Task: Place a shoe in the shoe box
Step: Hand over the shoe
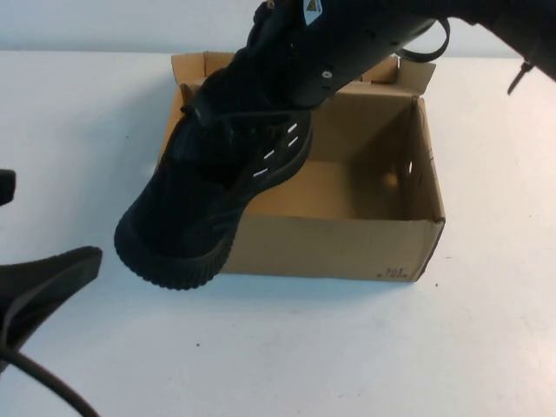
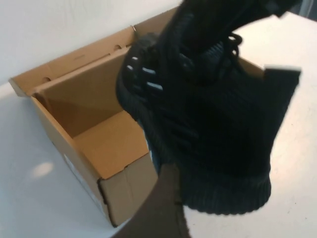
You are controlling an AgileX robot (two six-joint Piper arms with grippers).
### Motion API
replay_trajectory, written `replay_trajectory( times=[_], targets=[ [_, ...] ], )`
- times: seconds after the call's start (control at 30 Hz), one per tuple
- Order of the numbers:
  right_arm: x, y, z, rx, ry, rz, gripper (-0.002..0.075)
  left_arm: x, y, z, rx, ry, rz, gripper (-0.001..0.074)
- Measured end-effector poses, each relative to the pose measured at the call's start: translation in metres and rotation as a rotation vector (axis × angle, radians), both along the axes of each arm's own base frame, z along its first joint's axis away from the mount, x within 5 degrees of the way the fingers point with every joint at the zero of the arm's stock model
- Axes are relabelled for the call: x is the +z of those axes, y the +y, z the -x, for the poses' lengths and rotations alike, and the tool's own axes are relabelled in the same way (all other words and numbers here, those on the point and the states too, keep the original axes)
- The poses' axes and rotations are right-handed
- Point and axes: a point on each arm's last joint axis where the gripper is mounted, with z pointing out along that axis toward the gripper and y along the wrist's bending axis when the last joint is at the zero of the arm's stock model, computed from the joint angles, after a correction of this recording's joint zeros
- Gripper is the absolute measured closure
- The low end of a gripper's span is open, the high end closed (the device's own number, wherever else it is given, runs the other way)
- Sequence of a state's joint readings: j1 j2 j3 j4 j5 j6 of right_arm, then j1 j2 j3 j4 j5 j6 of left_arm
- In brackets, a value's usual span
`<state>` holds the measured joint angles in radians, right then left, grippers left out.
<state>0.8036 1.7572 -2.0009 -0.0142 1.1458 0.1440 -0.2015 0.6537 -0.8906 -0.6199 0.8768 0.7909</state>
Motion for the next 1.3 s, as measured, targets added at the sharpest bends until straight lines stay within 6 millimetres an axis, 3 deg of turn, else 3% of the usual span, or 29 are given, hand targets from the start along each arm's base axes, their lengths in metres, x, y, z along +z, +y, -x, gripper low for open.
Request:
replay_trajectory(
  times=[0.4, 0.73, 1.3],
  targets=[
    [-0.008, -0.011, -0.039, -0.061, 0.058, -0.047, 0.0722, -0.012, -0.017, -0.050, -0.094, 0.009, -0.008, 0.0067],
    [-0.025, 0.004, -0.061, -0.059, 0.120, -0.112, 0.0722, -0.024, -0.028, -0.078, -0.120, 0.008, -0.026, 0.0067],
    [-0.020, 0.013, -0.066, -0.034, 0.134, -0.159, 0.0722, -0.047, -0.048, -0.121, -0.034, -0.017, -0.067, 0.0067]
  ],
)
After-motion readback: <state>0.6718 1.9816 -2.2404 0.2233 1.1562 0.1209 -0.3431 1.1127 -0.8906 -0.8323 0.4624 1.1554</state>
